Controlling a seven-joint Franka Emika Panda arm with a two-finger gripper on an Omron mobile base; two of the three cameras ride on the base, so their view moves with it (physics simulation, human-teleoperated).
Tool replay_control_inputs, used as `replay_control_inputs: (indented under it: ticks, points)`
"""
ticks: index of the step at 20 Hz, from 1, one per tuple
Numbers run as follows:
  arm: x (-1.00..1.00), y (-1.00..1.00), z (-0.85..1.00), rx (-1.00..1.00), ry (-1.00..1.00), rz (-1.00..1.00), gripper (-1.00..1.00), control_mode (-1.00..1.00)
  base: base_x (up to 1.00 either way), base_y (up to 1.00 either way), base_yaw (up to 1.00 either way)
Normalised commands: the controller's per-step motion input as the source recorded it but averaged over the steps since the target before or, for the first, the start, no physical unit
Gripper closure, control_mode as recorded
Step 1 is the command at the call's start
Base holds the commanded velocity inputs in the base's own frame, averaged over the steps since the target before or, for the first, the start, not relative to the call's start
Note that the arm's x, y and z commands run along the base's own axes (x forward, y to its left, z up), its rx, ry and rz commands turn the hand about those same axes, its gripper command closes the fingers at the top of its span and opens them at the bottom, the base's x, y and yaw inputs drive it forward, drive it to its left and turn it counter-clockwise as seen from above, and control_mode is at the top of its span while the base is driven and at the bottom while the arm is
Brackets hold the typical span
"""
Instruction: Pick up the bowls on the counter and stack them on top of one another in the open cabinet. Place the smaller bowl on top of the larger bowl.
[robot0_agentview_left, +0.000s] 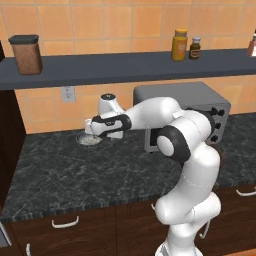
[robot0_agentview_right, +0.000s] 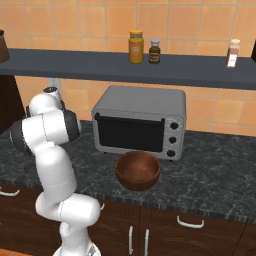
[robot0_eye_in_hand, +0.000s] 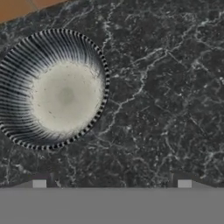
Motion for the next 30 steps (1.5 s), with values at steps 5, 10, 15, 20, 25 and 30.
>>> replay_control_inputs:
  ticks: [5,10,15,20,25,30]
  points:
    - [0.31,0.08,-0.34,0.00,0.04,-0.01,-1.00,-1.00,0.00,0.00,0.00]
    - [0.40,0.00,-0.27,0.00,0.02,0.00,-1.00,-1.00,0.00,0.00,0.00]
    - [0.35,0.00,-0.25,0.00,0.02,0.00,-1.00,-1.00,0.00,0.00,0.00]
    - [0.30,0.05,-0.37,0.00,0.04,0.00,-1.00,-1.00,0.00,0.00,0.00]
    - [0.14,0.18,-0.26,0.00,0.03,0.00,1.00,-1.00,0.00,0.00,0.00]
    - [-0.08,0.08,-0.07,0.00,0.01,0.00,1.00,-1.00,0.00,0.00,0.00]
